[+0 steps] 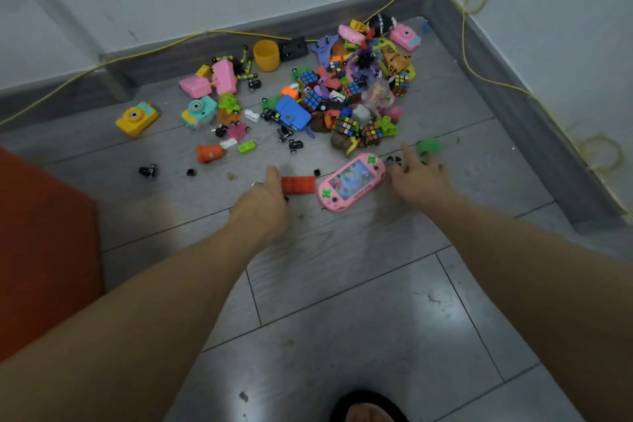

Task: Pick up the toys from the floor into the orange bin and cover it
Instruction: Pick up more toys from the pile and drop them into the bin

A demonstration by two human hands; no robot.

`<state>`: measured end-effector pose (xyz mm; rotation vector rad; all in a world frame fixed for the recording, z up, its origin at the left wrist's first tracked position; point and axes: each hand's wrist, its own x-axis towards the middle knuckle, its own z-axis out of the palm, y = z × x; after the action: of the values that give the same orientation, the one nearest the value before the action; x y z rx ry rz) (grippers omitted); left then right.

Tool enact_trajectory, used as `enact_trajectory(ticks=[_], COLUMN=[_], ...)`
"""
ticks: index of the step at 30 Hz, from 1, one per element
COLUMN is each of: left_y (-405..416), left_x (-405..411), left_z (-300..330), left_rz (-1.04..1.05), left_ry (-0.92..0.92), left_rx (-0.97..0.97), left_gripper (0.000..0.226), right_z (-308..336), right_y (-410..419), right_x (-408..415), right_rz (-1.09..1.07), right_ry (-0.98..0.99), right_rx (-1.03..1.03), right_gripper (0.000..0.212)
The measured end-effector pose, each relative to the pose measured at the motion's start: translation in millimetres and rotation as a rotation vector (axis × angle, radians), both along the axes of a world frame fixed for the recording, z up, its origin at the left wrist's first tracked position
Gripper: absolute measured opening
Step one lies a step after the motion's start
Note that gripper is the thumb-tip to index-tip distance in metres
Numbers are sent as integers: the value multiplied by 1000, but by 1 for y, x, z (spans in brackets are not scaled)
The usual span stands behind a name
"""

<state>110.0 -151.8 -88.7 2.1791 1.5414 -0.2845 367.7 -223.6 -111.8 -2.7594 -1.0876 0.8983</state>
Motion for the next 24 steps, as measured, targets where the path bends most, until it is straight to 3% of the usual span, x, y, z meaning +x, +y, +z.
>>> enact_trajectory(ticks=[4,7,11,19,24], left_y=[15,22,29,18,10], left_x=[-7,-6,-1,11,8], left_z=[-3,-9,-16,-18,-23], left_rz=[3,10,-77,-194,-182], left_ry=[79,16,-14,71,36], left_rx=[-10,-37,-75,-55,-63], left_gripper=[42,39,48,41,39], right_z=[-1,3,-3,-13,-17], right_y=[5,10,13,3,-12], right_x=[-13,-32,-57,-82,-87], right_rz=[-37,35,109,93,109], right_ry=[35,-2,8,-158,-201], right_rx=[47,193,232,309,374], right_gripper=[57,49,46,51,42])
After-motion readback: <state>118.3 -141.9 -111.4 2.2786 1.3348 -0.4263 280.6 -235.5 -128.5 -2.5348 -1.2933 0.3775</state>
